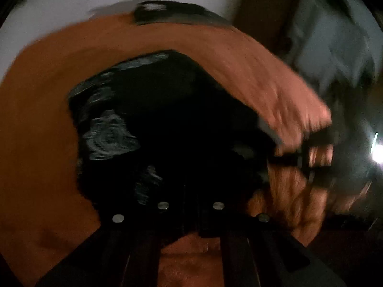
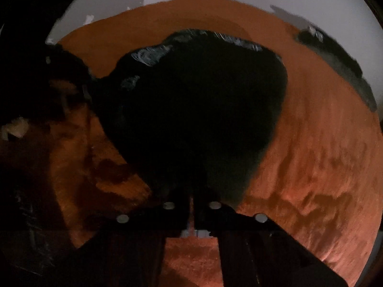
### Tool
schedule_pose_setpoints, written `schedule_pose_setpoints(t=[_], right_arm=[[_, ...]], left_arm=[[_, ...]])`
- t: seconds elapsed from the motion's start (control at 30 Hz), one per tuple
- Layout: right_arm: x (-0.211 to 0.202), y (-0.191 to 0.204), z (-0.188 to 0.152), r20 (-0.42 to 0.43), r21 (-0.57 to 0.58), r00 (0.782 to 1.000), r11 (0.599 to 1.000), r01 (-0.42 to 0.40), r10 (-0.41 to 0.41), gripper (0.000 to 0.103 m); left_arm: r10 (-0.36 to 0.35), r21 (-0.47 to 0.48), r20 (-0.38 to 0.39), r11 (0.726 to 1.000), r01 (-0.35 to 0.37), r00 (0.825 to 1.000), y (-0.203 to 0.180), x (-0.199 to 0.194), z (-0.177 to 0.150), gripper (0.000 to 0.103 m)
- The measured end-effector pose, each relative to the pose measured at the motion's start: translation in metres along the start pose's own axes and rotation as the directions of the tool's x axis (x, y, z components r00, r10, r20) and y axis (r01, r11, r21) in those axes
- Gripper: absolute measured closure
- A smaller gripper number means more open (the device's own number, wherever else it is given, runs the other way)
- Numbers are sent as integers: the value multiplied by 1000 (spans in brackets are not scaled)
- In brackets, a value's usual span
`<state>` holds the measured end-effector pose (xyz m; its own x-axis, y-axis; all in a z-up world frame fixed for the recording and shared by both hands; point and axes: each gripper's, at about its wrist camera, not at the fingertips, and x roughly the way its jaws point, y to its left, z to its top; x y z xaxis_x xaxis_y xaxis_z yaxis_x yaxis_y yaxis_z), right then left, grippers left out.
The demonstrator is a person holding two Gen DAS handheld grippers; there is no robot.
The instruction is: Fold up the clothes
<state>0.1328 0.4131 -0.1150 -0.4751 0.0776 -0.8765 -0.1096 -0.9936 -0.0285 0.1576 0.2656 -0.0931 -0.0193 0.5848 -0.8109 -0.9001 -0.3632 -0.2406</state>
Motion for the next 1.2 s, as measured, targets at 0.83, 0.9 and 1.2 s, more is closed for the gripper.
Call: schedule_pose_setpoints(t=[0.83,0.9,1.2], right_arm=[[-19,-16,30,86,87,996,996,-27,19,86],[-20,-13,30,80,81,997,996,-24,17,86],[7,0,45,17,10,1000,1000,10,-10,103]], left_arm=[[-116,-118,-71,987,108,991,40,14,14,71],[-116,-111,-74,988,107,990,37,14,13,71],[-102,-69,-96,993,96,990,25,23,9,71]])
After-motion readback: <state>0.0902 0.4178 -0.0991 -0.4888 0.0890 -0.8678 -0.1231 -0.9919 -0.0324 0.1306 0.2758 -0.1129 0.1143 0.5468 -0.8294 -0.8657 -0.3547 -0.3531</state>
